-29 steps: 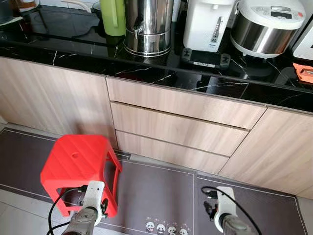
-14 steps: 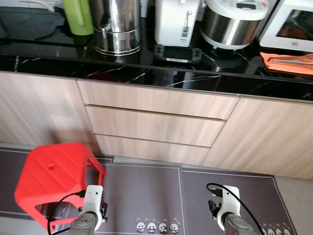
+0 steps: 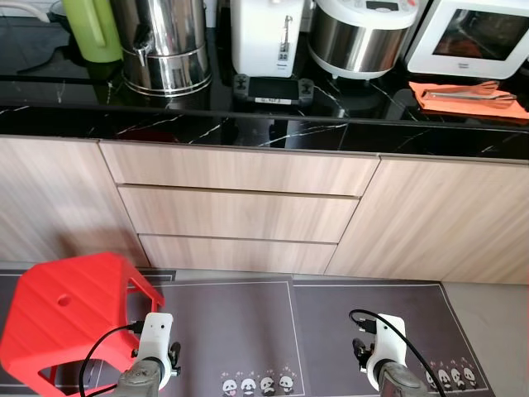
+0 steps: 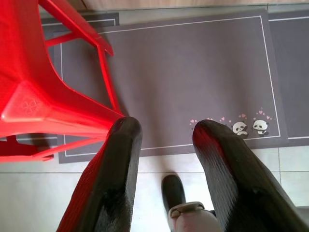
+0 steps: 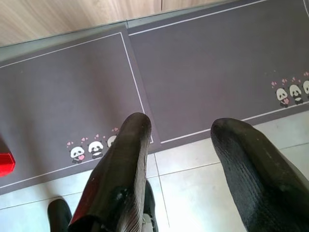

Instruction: Kitchen organization

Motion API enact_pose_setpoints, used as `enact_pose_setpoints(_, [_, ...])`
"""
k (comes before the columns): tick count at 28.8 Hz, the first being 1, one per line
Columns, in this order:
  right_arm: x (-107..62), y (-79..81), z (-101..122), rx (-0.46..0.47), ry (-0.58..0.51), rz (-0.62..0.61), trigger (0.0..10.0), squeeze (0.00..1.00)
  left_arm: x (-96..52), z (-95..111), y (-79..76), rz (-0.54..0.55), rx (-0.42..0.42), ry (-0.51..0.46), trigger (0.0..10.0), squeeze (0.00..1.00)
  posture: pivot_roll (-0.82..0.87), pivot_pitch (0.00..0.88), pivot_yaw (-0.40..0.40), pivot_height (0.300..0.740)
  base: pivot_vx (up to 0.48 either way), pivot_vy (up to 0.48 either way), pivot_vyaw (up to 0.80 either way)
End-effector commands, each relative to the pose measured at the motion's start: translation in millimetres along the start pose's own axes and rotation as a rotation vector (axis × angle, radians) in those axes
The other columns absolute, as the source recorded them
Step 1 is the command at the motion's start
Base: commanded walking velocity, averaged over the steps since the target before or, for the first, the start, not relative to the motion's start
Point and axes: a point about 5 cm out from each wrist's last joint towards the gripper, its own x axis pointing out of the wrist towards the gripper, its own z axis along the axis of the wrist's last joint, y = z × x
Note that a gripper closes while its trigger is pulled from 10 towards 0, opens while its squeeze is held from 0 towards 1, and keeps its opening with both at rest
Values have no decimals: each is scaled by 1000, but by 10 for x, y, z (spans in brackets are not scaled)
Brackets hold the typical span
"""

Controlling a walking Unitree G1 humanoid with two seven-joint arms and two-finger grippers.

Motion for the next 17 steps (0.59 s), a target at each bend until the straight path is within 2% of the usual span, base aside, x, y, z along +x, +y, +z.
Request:
enact_pose_setpoints(1, [-9,-43,-52,20,17,-18,10000,0,-6,-25,-4,2,51,8,10000,0,143,0,-77,740,0,-480,-706])
enact_pose_setpoints(3, [-8,-43,-48,19,17,-17,10000,0,-8,-38,9,12,6,15,10000,0,140,0,-78,740,0,-386,-706])
enact_pose_setpoints(15, [-6,-52,-27,16,16,-19,10000,0,-10,-43,8,19,33,13,10000,0,145,0,-88,740,0,-24,-703])
enact_pose_setpoints(17, [-5,-55,-25,16,16,-20,10000,0,-15,-61,5,18,48,17,10000,0,146,0,-92,740,0,-480,-694])
